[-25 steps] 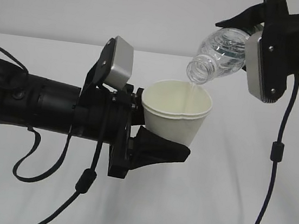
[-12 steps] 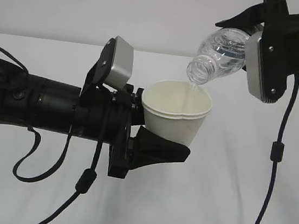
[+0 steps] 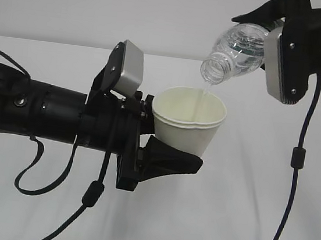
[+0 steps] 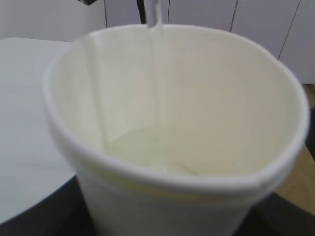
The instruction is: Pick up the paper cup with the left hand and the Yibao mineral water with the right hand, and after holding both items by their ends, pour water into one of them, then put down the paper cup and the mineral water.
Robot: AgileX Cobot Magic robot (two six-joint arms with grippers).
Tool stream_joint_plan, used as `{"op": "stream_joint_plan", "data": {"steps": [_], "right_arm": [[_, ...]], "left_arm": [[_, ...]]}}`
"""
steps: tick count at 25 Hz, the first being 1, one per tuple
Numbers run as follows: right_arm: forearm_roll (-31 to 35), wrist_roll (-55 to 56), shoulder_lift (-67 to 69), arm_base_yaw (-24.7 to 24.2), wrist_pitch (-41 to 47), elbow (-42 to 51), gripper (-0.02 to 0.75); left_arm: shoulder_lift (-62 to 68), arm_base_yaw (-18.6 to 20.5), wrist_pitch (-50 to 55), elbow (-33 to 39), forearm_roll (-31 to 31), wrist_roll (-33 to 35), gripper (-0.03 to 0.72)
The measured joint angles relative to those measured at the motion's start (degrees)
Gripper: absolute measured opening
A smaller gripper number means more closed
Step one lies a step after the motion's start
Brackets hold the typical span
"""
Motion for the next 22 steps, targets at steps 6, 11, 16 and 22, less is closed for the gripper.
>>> {"op": "stream_joint_plan", "data": {"steps": [6, 11, 16, 22], "right_arm": [[0.0, 0.0, 0.0, 0.0, 0.0, 0.0, 0.414], [0.0, 0.0, 0.0, 0.0, 0.0, 0.0, 0.414], [0.0, 0.0, 0.0, 0.0, 0.0, 0.0, 0.414], [0.0, -0.1, 0.0, 0.0, 0.0, 0.0, 0.414]], "left_arm": [[0.0, 0.0, 0.1, 0.0, 0.0, 0.0, 0.463], [0.0, 0.0, 0.1, 0.0, 0.0, 0.0, 0.463], [0.0, 0.0, 0.1, 0.0, 0.0, 0.0, 0.463], [0.0, 0.0, 0.1, 0.0, 0.0, 0.0, 0.463]]}}
